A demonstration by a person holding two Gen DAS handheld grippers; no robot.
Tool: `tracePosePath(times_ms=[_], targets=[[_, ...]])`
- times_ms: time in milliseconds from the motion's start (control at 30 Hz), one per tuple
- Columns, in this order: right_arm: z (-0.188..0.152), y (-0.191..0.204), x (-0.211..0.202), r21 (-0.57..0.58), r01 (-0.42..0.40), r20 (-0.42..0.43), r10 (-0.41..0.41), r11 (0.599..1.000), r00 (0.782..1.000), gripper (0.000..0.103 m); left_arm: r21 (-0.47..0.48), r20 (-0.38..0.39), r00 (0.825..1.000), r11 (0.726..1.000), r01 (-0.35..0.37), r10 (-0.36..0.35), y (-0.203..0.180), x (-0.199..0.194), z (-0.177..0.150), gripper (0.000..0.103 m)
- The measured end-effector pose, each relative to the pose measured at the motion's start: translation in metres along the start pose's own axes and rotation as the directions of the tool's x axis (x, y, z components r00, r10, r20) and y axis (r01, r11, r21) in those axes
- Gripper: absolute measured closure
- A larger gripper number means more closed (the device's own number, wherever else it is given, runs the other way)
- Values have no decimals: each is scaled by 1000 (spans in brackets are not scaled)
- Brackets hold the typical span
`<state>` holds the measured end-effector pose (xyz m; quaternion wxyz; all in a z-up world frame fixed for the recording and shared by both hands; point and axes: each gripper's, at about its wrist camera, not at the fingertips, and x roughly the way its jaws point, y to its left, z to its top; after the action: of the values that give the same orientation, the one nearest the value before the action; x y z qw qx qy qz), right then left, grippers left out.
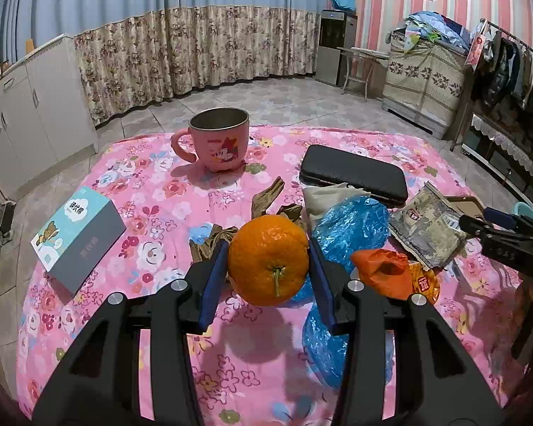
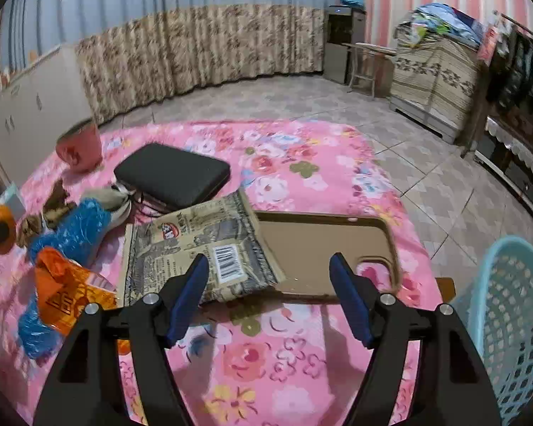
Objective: Collect trash
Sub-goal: 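Lift the orange with the left gripper while the right gripper reaches the snack packet, then close the right gripper on the silver snack packet and lift it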
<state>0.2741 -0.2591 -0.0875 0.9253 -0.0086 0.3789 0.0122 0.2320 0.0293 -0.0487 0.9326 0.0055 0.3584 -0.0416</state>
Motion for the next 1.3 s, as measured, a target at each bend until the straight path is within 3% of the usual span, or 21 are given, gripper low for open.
tracePosePath(times_ms=[67,133,200,300,400,433,800,1033,1200,1267,1300], targets=[[-2,1,9,-16,5,-27,-5,1000,1000,37,2,-7,1000,1000,-3,3,0,3,0,59],[-4,0,17,-6,-15,-60,15,1000,998,52,7,-13,1000,1000,-6,6,-1,5,-1,59],[-2,-5,19,22,-50,-64,51,999,997,58,10,-16,1000,1000,-9,9,-1,6,-2,59],[-4,-5,19,11,-39,-64,39,999,997,67,6,-16,1000,1000,-10,10,-1,7,-2,59],[-4,-7,18,15,-44,-58,45,999,997,87,5,-17,1000,1000,-10,10,-1,7,-2,59],[-4,-6,17,6,-35,-57,35,999,998,100,9,-17,1000,1000,-10,10,-1,7,-2,59],[5,-14,-23,5,1,63,-1,1000,998,102,-2,-3,1000,1000,-8,8,4,5,-2,59],[-4,-24,-17,129,-102,-34,107,986,994,101,8,1,1000,1000,-6,6,1,3,-2,59],[-9,-9,-12,115,-78,-55,85,990,995,100,1,-1,1000,1000,-3,3,1,2,-3,59],[-9,-9,-9,126,-74,-59,82,989,995,88,5,1,1000,1000,-4,4,0,1,-3,59],[-9,-11,-9,138,-77,-53,85,987,995,61,5,1,1000,1000,-4,4,1,2,-3,59]])
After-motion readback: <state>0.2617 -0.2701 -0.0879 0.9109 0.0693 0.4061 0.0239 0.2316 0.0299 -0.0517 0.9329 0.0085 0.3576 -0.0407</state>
